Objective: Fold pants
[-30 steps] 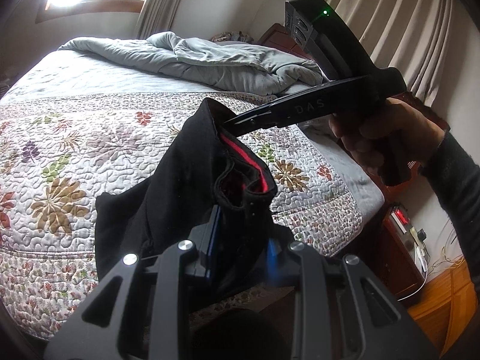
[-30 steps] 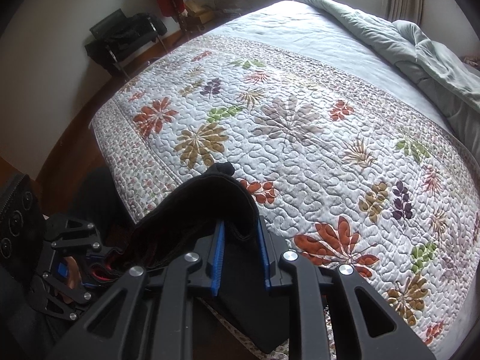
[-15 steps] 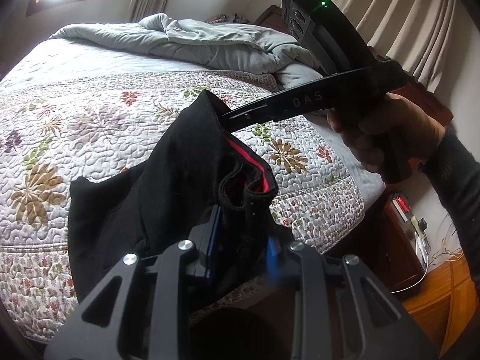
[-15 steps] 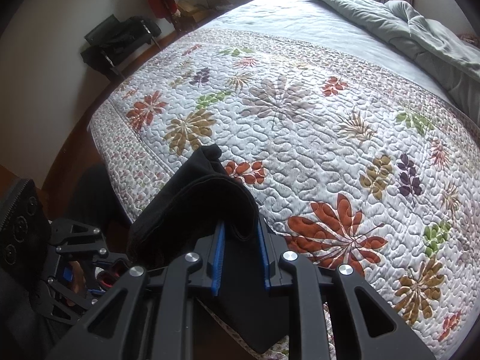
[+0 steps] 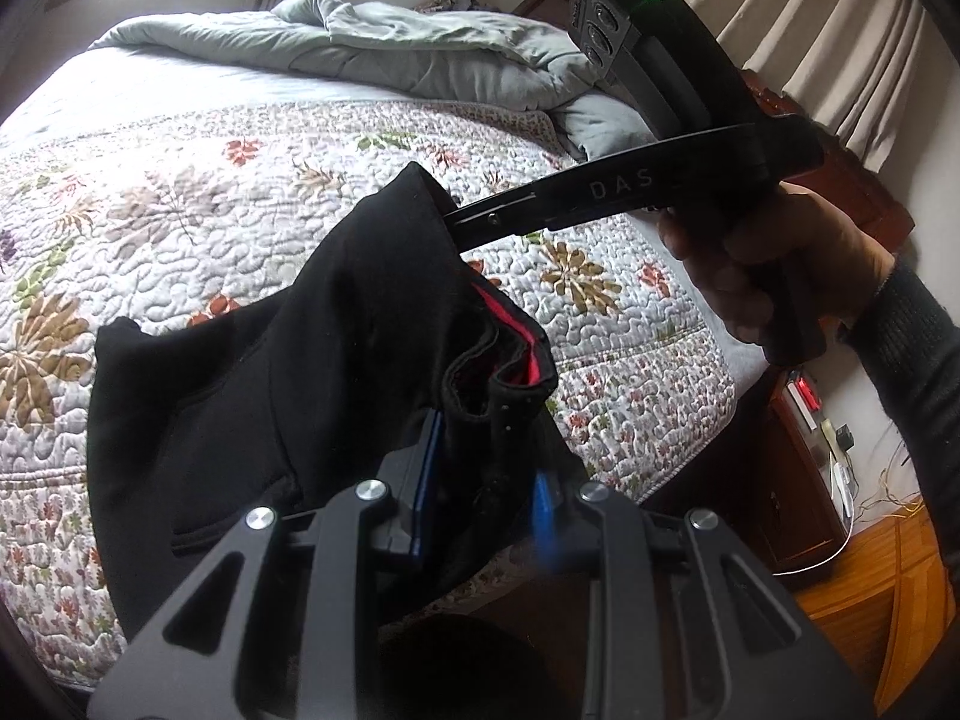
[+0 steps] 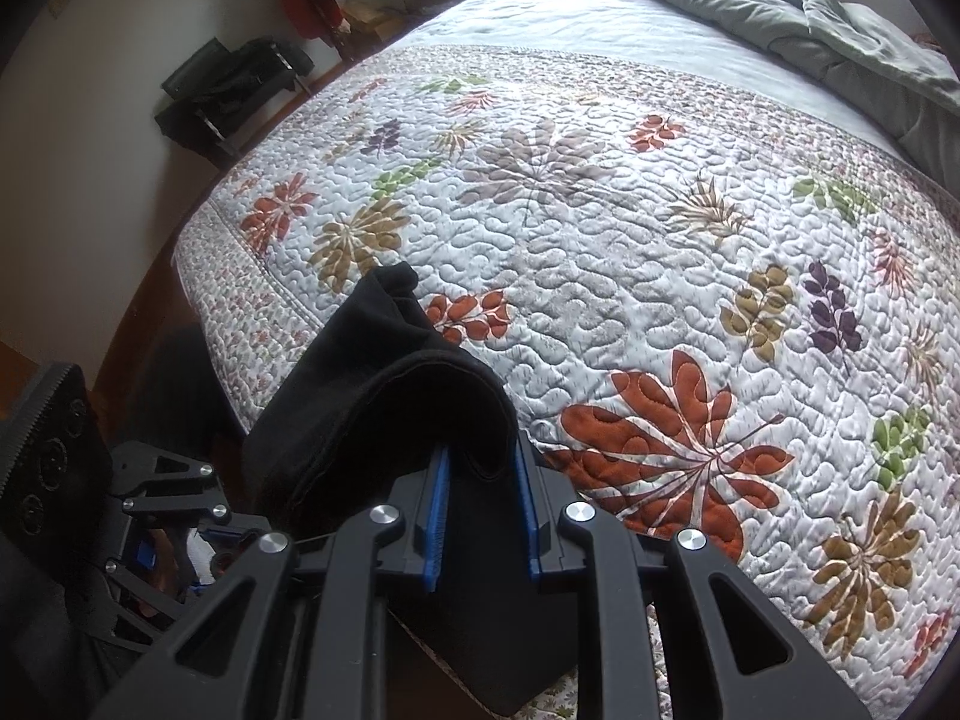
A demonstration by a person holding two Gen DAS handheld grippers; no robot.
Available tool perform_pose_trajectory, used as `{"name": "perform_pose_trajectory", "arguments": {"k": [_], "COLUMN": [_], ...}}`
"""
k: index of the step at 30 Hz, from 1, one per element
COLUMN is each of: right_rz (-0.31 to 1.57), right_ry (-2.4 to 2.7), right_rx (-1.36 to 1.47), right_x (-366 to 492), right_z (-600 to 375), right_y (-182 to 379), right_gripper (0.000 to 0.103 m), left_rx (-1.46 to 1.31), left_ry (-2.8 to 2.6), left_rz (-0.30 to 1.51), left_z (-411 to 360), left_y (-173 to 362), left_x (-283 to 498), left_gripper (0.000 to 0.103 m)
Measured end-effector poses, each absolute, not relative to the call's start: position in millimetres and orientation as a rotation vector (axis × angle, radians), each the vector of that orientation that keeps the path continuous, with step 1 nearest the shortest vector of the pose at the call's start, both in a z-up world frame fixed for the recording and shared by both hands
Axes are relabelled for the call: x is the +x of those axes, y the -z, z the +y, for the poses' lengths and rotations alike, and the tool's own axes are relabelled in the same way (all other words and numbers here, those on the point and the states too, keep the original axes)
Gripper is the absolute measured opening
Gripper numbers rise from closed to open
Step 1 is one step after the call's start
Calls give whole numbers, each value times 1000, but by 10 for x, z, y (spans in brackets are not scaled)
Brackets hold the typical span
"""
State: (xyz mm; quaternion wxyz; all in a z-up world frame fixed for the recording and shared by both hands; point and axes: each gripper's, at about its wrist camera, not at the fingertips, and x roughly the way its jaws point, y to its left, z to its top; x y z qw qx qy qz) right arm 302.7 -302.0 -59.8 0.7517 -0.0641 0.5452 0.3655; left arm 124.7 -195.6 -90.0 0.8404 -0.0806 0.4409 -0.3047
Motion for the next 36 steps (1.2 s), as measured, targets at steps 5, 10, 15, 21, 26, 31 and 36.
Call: {"name": "perform_pose_trajectory", "arguments": {"k": [5,10,15,21,26,31,36], "right_rz": [1206,1225,1238,1254,1308,1266,1201], "right_ry": [-798,-797,-791,-766,-668,-619,-678], "right_rx": [-90,-54,-27,15,182,526,782], "right_x": [3030,3035,3049,3017,2982,2744,2462], "right_z": [-3143,-3244,-3333,-3434,-3685,-4134,-4213], "right_y": [813,1025,1190,1360,1490,1544,1690], "right_gripper": [20,20,20,20,35,59,80], "left_rx": [-161,-146,-122,-96,-113,-229,-302], "left_ry": [648,650,649,646,669,717,734], "left_rz": [965,1002,1031,1055,1064,1052,1047], "left_z": [-2034,-2121,-2212,-2307,-2309,-2069,-1761], "left_y": [1063,1252,1411,1577,1593,1485,1376], "left_x": [1271,1305,1331,1325,1339,1240,1212], "left_gripper": [25,25,25,28,40,76,78]}}
